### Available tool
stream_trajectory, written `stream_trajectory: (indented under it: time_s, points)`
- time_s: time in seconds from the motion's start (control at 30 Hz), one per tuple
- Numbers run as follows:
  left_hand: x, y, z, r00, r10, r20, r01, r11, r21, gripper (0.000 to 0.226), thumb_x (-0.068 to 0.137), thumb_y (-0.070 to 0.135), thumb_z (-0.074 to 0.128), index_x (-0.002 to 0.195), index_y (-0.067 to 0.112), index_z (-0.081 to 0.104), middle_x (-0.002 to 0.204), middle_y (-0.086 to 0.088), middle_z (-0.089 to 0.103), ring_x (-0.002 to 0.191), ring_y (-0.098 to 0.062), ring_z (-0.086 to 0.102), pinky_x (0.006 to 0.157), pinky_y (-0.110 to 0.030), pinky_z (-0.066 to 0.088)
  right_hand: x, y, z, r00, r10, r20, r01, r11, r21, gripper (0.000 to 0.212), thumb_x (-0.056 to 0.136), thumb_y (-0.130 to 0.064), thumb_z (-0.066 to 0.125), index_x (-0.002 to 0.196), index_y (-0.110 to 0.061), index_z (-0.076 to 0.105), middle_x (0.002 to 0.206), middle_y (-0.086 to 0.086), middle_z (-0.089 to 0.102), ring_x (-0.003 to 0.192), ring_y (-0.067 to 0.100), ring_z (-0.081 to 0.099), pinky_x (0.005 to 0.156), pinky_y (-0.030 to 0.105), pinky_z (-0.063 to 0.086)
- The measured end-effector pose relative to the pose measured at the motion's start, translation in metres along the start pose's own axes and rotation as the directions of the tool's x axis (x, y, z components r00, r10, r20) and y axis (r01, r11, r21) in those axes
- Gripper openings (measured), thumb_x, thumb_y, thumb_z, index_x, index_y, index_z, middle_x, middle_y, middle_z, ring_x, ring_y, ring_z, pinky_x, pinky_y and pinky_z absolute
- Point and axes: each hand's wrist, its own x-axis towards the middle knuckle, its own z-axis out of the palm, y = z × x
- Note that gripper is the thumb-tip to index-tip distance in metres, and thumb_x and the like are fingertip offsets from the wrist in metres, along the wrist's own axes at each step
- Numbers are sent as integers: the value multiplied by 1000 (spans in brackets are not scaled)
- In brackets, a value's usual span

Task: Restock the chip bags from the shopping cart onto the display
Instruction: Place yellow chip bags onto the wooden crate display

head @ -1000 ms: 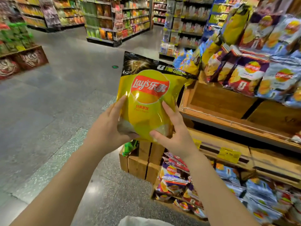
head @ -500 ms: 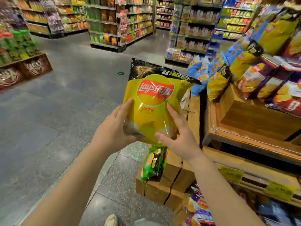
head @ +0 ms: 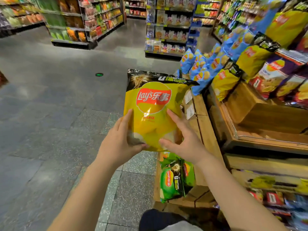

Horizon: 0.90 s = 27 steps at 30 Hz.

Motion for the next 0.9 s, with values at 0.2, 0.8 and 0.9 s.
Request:
stream_trajectory:
  time_s: [0.2,0.8,0.9]
  points:
    - [79,-43,7,996,62,70,-63,998,15,117,62,46,82,142,42,-2,150,-1,32,129,-24,43,102,-42,40,69,26,16,996,71,-48,-72,997,-11,84,80,-33,74,125,-72,16,158,-15,7,141,-1,13,108,22,22]
    - [406,-85,26,904,357,233,-364,931,-14,113,64,49,81,141,43,-1,148,4,34,131,-17,36,100,-32,36,322,112,-16,918,150,-366,-159,987,6,81,71,-53,68,130,-72,16,157,-2,17,145,6,13,115,29,22]
    - [438,-91,41,863,411,294,-413,909,-59,111,64,53,79,139,46,-2,147,5,34,128,-18,40,98,-33,40,334,125,-19,889,205,-410,-213,977,26,80,68,-59,64,131,-72,17,157,-5,17,145,6,13,116,42,27]
